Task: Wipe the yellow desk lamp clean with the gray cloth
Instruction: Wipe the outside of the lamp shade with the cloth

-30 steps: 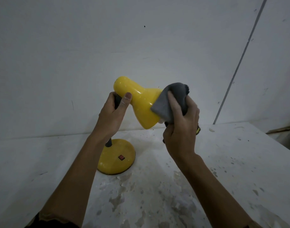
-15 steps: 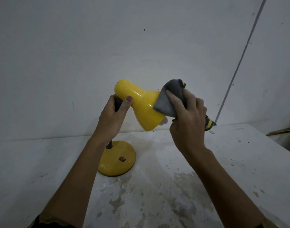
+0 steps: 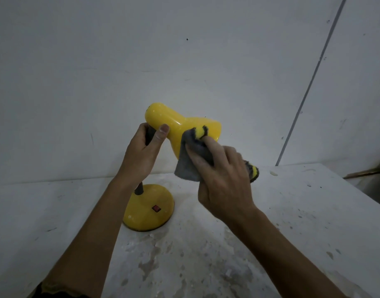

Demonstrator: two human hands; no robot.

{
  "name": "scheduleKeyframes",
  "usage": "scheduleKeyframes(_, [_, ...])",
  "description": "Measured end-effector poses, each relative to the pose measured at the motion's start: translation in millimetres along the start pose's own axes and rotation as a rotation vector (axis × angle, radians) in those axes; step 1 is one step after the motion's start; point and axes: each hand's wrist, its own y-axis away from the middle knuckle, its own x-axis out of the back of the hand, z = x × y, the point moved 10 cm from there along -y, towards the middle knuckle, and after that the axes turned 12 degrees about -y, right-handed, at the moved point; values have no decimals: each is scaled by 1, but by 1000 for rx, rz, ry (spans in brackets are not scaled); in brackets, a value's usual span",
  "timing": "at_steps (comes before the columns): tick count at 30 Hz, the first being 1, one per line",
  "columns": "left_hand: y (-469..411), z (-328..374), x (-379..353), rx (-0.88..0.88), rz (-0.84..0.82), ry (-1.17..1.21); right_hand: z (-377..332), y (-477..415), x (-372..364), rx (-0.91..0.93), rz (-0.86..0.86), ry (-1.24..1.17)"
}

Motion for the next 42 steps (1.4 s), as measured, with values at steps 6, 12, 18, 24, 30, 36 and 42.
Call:
scheduleKeyframes(6, [2, 0, -2, 10, -22, 8, 41, -19, 19, -277, 71, -47])
scheduleKeyframes(12, [2, 0, -2, 16, -12, -7, 30, -17, 14, -250, 16, -33])
scheduleKeyframes(18, [2, -1, -2, 27, -15, -16, -3, -12, 11, -2, -30, 69])
scheduleKeyframes(24, [2, -1, -1, 29, -27, -17, -11, -8, 1, 51, -73, 109])
scheduleKeyframes(30, [4, 1, -2, 40, -30, -12, 18, -21, 27, -255, 178, -99])
scheduleKeyframes(36, [5, 1, 2, 6, -85, 16, 18, -31, 24, -365, 195, -88])
scheduleKeyframes(42, [4, -1, 6, -97, -119, -23, -36, -21, -24, -47, -85, 168])
